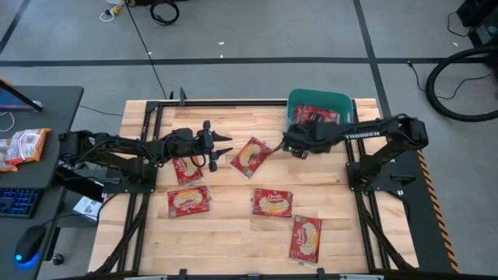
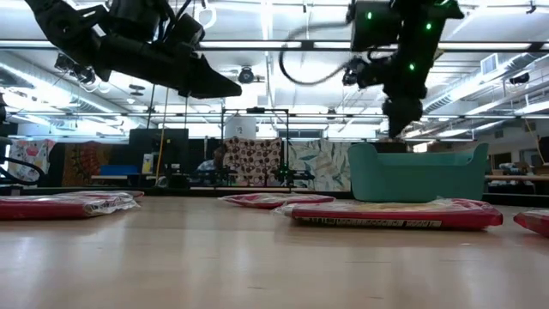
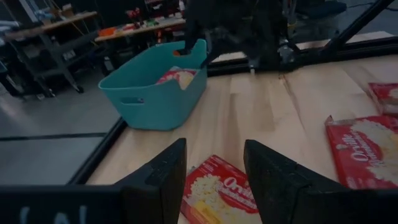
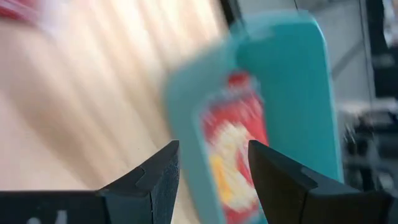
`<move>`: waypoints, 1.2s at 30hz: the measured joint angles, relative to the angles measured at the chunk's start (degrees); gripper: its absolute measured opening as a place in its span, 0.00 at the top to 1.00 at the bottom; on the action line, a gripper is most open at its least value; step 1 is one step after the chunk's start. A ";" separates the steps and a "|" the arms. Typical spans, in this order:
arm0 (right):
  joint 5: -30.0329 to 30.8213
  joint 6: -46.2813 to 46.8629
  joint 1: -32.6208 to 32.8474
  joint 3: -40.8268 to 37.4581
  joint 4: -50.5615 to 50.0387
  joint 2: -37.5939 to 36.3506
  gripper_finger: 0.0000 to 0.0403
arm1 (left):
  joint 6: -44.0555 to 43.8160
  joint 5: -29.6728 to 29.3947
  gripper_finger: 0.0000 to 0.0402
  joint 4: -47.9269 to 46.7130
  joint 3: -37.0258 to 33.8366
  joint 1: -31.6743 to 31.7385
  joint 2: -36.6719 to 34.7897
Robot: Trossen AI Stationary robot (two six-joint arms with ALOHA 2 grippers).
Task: Sort popcorn bags into baskets
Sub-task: Put the popcorn bag into the blue bin
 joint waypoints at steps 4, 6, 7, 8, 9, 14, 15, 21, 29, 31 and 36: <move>-2.57 -3.98 5.85 -2.67 10.54 0.06 0.52 | -1.96 0.62 0.59 -0.18 0.00 0.00 0.00; -4.83 -6.47 8.45 -4.73 16.67 0.07 0.52 | -2.88 0.62 0.59 -0.32 0.00 0.00 0.00; -6.21 -7.58 9.66 -5.71 19.62 0.07 0.52 | -3.80 0.60 0.59 -0.49 0.00 0.00 0.00; -7.75 -8.71 10.70 -6.73 22.58 0.07 0.52 | -4.47 0.60 0.59 -0.77 0.00 0.00 0.00; -9.45 -9.81 11.59 -7.73 25.66 0.07 0.52 | -5.47 0.62 0.59 -1.28 0.00 0.00 0.00; -16.45 -14.61 14.32 -11.53 37.28 0.09 0.52 | -11.74 1.11 0.59 -10.77 0.07 0.00 0.00; -16.88 -15.32 14.61 -12.26 39.03 0.09 0.52 | -13.12 1.61 0.59 -14.41 0.07 0.00 0.00; -16.27 -20.48 14.31 -16.00 48.56 0.11 0.52 | -20.19 5.71 0.59 -45.79 4.93 -0.01 0.02; -16.45 -23.30 12.43 -19.59 57.50 0.11 0.52 | -24.61 6.72 0.59 -76.34 13.08 -3.43 0.00; -16.53 -23.22 12.43 -20.10 57.75 0.11 0.52 | -23.13 4.69 0.59 -81.09 13.27 -5.08 0.00; -16.58 -23.30 13.15 -20.79 60.23 0.11 0.52 | -23.47 2.26 0.59 -82.63 12.57 -8.87 0.00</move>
